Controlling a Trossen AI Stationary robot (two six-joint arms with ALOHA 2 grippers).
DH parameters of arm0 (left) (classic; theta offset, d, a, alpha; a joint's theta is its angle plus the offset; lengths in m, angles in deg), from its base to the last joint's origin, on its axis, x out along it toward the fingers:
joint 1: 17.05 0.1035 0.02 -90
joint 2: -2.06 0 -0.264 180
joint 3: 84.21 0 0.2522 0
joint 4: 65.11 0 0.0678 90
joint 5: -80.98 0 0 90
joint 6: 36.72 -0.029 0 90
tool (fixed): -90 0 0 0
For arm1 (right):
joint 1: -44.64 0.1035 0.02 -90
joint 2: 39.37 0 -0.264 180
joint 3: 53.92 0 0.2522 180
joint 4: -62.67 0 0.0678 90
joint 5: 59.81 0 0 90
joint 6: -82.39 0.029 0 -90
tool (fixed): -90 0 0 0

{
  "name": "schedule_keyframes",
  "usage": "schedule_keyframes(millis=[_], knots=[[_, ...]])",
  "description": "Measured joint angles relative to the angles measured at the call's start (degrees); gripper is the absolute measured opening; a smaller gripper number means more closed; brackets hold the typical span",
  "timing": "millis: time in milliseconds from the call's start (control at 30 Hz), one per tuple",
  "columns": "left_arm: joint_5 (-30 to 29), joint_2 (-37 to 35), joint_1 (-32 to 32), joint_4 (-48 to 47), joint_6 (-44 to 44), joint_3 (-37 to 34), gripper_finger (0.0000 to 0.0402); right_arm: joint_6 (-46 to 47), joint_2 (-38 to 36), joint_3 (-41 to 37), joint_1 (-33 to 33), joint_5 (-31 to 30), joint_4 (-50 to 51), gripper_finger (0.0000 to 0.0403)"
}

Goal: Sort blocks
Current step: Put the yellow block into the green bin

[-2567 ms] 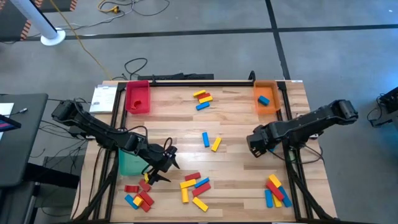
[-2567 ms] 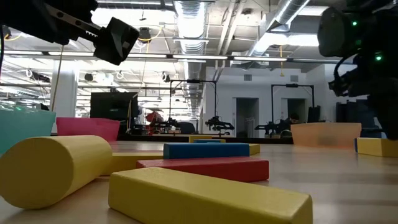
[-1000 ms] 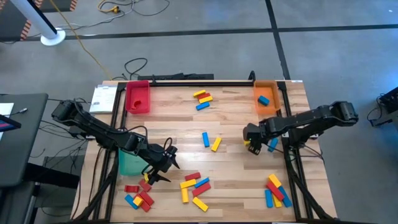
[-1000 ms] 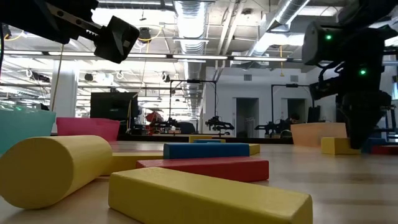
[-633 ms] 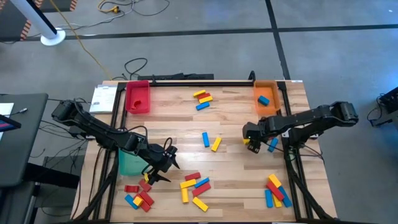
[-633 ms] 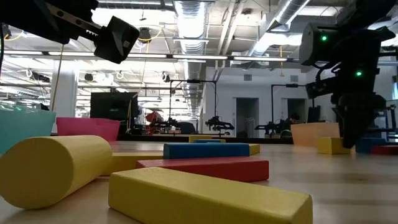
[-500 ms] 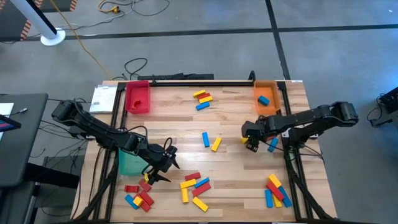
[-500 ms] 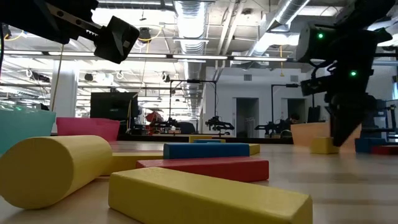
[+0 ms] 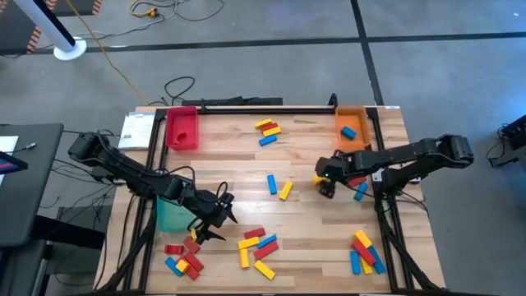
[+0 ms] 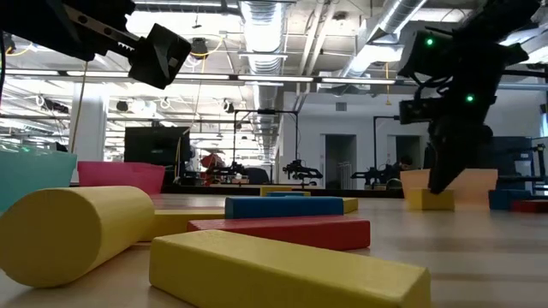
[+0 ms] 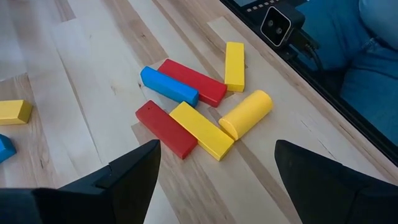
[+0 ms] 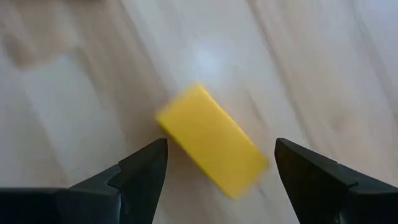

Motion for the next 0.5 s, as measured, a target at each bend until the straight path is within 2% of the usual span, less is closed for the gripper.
schedule_keyframes(millis=[200,500], knots=[[0.0,0.0,0.0,0.0,-0.1,0.0,0.0308,6.2,0.0,0.0,-0.2,1.1,-3.4,0.0313],[0.0,0.0,0.0,0.0,0.0,0.0,0.0308,-12.6,0.0,0.0,-0.1,0.6,-4.6,0.0313]])
